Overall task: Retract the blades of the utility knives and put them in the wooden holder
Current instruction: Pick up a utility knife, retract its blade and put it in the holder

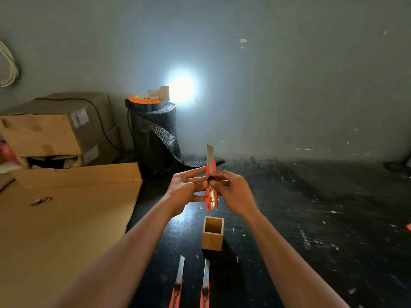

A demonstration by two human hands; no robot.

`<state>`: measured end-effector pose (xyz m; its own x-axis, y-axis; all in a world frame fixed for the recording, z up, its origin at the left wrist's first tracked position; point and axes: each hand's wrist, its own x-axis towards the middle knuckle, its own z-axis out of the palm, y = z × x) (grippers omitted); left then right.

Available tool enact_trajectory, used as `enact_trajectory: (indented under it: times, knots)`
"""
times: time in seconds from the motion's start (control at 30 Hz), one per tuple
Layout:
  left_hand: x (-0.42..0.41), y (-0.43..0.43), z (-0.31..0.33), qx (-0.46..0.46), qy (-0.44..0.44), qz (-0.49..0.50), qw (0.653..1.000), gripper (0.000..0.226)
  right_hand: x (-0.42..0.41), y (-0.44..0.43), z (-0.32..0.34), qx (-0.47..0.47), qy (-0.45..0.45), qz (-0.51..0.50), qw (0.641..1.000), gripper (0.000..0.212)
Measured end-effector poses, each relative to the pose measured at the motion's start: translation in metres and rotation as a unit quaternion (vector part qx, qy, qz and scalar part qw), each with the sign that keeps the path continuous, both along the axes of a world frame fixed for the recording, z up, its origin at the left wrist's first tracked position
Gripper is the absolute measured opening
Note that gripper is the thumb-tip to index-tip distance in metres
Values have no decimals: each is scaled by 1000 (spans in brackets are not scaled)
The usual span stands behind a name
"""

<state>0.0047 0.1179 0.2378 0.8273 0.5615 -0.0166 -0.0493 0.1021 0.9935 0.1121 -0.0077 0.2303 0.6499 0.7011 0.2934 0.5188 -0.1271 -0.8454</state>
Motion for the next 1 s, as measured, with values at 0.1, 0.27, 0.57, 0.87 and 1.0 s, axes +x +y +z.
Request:
enact_trajectory:
  times: [0.1, 0.27, 0.57, 0.87, 1.0]
  knots:
    - [5, 6, 3, -7, -8, -5, 1000, 45, 1, 1, -3, 8, 15, -2, 1000, 26]
    - [13, 9, 7, -22, -13, -6, 1000, 43, 6, -1, -6, 12, 30, 1, 999, 25]
    - [21, 17, 12, 20, 2, 18, 1000, 47, 4, -5, -20, -11, 21, 17, 1000, 22]
    - [25, 11, 11, 61, 8, 19, 998, 47, 0, -7, -24, -5, 27, -3, 1000, 20]
    - [29, 10, 10, 66, 4, 25, 998, 46, -2, -11, -22, -7, 21, -3, 1000, 28]
